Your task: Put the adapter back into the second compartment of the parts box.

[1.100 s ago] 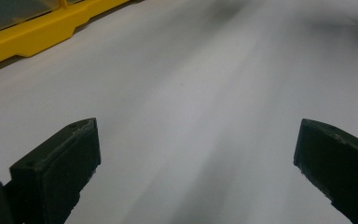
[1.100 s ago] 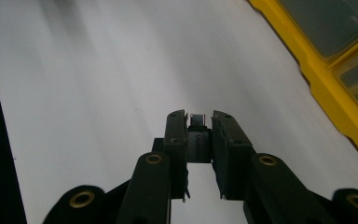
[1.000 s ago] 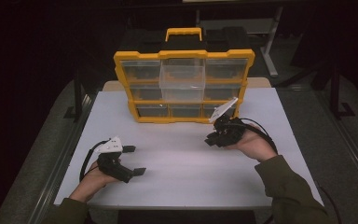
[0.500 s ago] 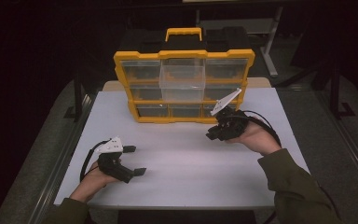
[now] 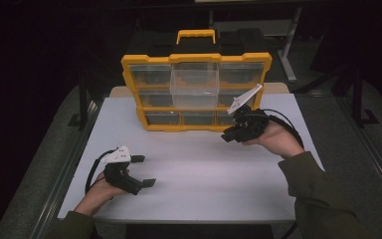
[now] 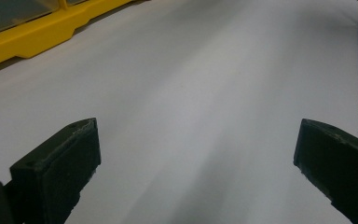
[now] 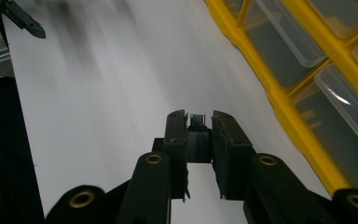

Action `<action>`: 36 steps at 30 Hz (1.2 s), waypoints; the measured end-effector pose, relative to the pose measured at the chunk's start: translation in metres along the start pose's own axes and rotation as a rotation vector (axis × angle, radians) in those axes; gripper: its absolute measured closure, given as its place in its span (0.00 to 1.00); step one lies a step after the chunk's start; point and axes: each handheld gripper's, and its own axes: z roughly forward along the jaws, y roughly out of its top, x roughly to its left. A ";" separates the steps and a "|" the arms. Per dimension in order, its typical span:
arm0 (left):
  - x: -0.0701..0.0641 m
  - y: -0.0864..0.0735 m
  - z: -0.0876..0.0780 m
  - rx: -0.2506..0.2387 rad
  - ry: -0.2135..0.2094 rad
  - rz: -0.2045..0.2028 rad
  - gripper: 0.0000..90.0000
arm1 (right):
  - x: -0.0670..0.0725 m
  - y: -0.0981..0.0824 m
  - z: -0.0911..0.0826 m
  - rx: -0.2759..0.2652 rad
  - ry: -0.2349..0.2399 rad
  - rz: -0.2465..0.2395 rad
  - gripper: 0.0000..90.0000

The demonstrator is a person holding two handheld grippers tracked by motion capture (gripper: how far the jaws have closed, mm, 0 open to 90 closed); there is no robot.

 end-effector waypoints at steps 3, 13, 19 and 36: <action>0.000 0.000 0.000 -0.001 -0.001 0.000 0.00 | -0.002 0.004 -0.005 -0.004 -0.005 -0.003 0.84; 0.000 0.000 0.000 -0.001 -0.001 -0.001 0.00 | -0.009 0.018 -0.025 -0.024 -0.015 -0.008 0.84; 0.000 0.000 0.000 0.000 -0.002 0.000 0.00 | -0.012 0.026 -0.038 -0.031 -0.029 -0.013 0.84; -0.001 0.000 0.000 0.000 -0.003 0.002 0.00 | -0.022 0.048 -0.075 -0.082 -0.059 -0.017 0.84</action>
